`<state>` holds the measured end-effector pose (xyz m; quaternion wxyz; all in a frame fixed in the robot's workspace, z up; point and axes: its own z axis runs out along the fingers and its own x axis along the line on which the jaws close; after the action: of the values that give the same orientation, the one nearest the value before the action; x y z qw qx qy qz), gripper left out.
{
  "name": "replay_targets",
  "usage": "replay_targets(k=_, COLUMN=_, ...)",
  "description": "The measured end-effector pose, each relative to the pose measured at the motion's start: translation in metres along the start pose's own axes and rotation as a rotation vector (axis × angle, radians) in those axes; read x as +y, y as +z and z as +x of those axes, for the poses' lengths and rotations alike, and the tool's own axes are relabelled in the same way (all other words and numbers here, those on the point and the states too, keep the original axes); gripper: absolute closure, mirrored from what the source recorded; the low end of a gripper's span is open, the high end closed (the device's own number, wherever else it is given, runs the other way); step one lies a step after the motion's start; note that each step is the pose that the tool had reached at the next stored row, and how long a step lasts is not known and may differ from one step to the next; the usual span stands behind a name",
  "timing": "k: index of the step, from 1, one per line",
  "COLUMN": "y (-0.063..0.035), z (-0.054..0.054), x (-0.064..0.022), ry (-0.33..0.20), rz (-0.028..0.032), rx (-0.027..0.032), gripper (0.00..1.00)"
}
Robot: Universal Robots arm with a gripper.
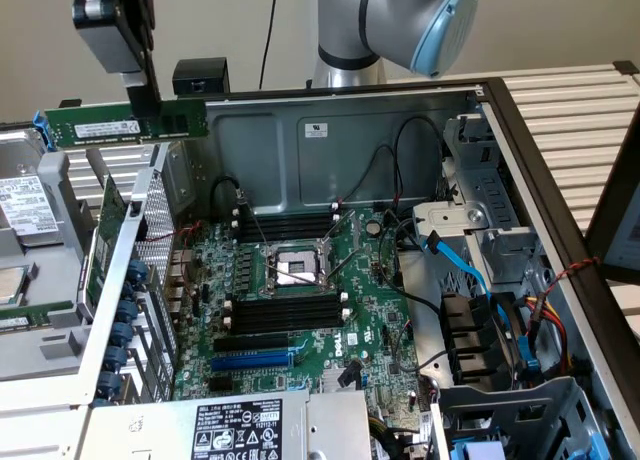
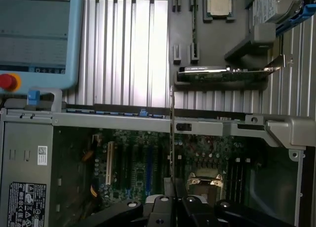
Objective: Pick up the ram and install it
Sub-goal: 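Pick up the ram and move it above insertion slot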
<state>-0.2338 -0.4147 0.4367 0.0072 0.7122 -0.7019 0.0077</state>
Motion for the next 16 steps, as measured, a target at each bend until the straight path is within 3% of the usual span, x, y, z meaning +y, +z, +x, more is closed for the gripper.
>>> replay_targets(k=6, y=0.0, z=0.0, x=-0.0252, ry=-0.002, rz=-0.0075, rx=0.0, gripper=0.88)
replay_targets(k=10, y=0.0, z=0.001, x=-0.0433, ry=-0.002, rz=-0.0093, rx=-0.0006, gripper=0.88)
replay_targets(k=14, y=0.0001, z=0.001, x=-0.0614, ry=-0.002, rz=-0.0091, rx=-0.0061, gripper=0.88)
replay_targets(k=16, y=0.0002, z=0.001, x=-0.0708, ry=-0.003, rz=-0.009, rx=-0.0121, gripper=0.88)
